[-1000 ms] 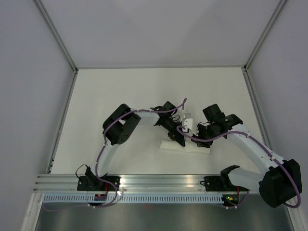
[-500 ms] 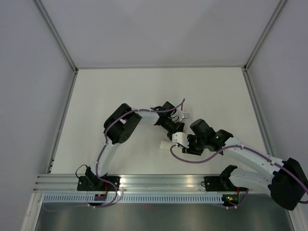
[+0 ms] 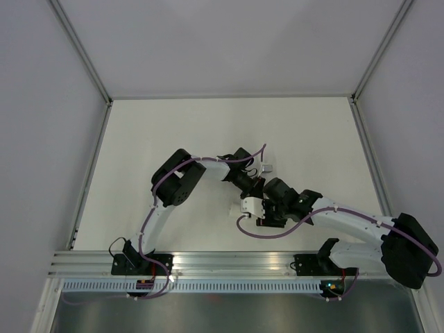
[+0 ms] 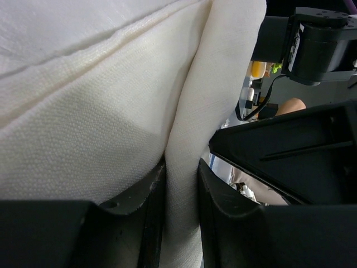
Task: Fold the napkin, place the utensils inside, and roll it up
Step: Roll the napkin at the center of the board.
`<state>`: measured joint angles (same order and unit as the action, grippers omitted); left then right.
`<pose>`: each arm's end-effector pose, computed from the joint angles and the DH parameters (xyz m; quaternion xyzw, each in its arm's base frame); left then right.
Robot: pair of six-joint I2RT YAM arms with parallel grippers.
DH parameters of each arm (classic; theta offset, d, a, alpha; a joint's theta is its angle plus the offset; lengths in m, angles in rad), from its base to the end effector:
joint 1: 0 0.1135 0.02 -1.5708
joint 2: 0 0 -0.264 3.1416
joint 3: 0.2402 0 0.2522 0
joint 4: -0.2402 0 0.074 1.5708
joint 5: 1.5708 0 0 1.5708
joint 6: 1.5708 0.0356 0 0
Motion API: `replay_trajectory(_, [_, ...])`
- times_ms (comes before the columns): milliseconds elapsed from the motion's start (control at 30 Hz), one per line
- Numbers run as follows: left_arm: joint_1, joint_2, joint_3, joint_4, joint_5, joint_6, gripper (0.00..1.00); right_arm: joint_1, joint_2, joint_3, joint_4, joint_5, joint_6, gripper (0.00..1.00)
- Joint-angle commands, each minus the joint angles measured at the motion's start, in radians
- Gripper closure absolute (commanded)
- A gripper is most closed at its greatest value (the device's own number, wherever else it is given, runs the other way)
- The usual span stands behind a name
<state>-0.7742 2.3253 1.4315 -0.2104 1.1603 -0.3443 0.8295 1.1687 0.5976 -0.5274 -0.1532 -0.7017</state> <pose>0.2923 -0.3315 0.0737 -0.2974 -0.7680 0.5546 0.1190 0.1343 0.1548 0.1773 -0.6847 0.6865 0.0891 0.2280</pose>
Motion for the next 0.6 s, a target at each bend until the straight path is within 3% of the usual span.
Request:
replay_trajectory(0, [0.000, 0.039, 0.017, -0.023, -0.016, -0.012, 0.66, 0.010, 0.026, -0.012, 0.038, 0.041, 0.024, 0.47])
replay_trajectory(400, [0.006, 0.048, 0.023, -0.021, 0.015, -0.018, 0.65, 0.022, 0.106, -0.056, 0.115, 0.067, 0.010, 0.50])
replay_trajectory(567, [0.012, 0.046, 0.023, -0.015, 0.021, -0.024, 0.64, 0.022, 0.108, -0.059, 0.121, 0.070, 0.008, 0.61])
